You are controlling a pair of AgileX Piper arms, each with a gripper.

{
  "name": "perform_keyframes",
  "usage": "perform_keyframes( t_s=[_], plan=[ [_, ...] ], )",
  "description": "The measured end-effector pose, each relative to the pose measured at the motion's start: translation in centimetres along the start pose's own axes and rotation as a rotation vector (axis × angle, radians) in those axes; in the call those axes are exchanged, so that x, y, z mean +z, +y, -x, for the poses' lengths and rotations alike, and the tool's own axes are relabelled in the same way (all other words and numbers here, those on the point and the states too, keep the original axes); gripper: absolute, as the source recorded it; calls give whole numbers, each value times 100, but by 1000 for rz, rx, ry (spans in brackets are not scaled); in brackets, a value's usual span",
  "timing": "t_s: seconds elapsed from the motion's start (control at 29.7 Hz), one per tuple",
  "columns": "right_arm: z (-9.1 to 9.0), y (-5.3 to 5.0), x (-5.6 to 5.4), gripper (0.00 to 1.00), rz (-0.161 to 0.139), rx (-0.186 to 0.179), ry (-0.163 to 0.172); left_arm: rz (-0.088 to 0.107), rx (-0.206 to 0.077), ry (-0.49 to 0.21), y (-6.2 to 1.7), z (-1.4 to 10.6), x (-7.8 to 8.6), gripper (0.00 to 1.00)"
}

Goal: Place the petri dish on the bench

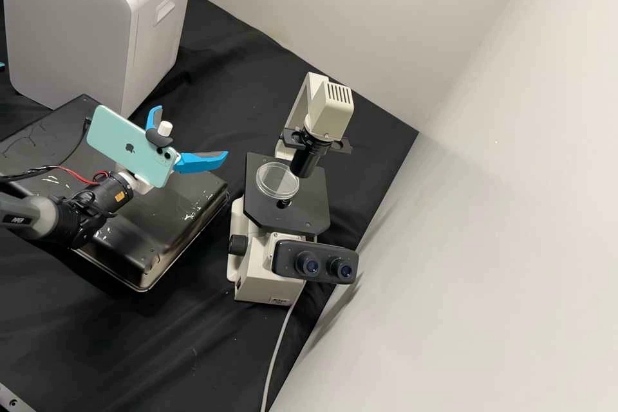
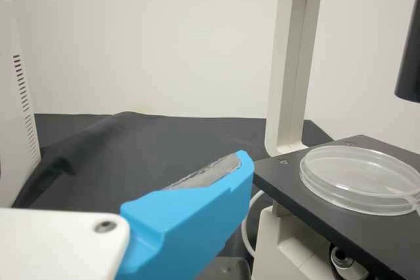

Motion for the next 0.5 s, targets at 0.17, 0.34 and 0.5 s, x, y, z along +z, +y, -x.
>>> perform_keyframes(
  t_s=[0.17, 0.34, 0.5],
  plan=[
    [0, 0, 0, 100, 0, 0, 0, -5, -16, -44, -24, 80, 89, 100],
    [0, 0, 0, 100, 0, 0, 0, -68, 3, -54, 25, 150, 111, 100],
    [0, 0, 0, 100, 0, 0, 0, -128, 46, 22, 127, 48, -96, 100]
  ],
)
